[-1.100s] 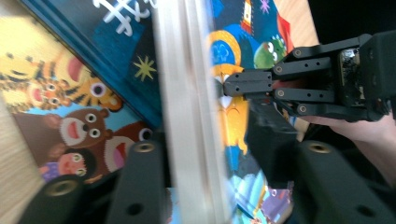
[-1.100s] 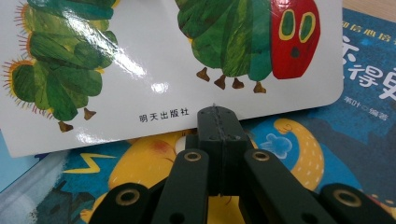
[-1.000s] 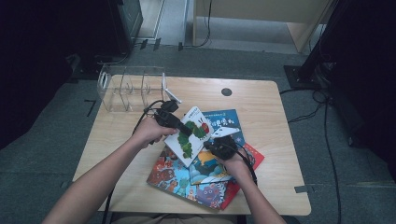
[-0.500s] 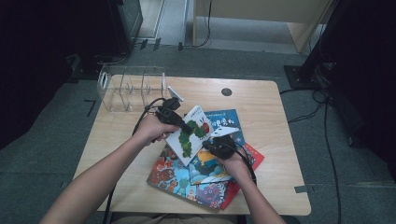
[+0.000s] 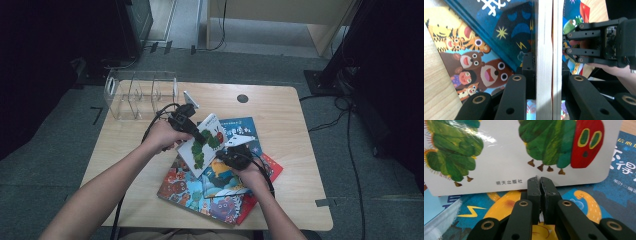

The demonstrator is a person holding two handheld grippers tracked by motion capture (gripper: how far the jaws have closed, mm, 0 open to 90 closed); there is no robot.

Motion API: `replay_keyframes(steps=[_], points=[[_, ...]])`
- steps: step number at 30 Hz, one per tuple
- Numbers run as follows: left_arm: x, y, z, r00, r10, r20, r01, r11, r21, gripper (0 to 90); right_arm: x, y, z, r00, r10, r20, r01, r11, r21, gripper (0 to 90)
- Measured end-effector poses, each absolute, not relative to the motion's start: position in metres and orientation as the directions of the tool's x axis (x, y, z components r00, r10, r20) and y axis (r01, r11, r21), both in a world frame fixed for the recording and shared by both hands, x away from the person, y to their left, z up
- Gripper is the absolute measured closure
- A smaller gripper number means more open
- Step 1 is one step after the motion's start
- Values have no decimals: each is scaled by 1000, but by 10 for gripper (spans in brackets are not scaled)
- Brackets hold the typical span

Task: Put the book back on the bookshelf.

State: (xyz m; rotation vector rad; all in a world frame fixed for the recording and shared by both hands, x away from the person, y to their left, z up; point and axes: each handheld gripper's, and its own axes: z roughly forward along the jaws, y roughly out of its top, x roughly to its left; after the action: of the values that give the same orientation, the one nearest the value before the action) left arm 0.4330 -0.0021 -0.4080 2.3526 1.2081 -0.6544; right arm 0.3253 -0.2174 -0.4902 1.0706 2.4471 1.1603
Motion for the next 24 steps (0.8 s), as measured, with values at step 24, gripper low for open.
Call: replay_keyframes(steps=[24], points=[[431,-1,-403,503,648,-572,821,-565,82,757,328,-214,-490,-711,697,88,513,429,743,893]])
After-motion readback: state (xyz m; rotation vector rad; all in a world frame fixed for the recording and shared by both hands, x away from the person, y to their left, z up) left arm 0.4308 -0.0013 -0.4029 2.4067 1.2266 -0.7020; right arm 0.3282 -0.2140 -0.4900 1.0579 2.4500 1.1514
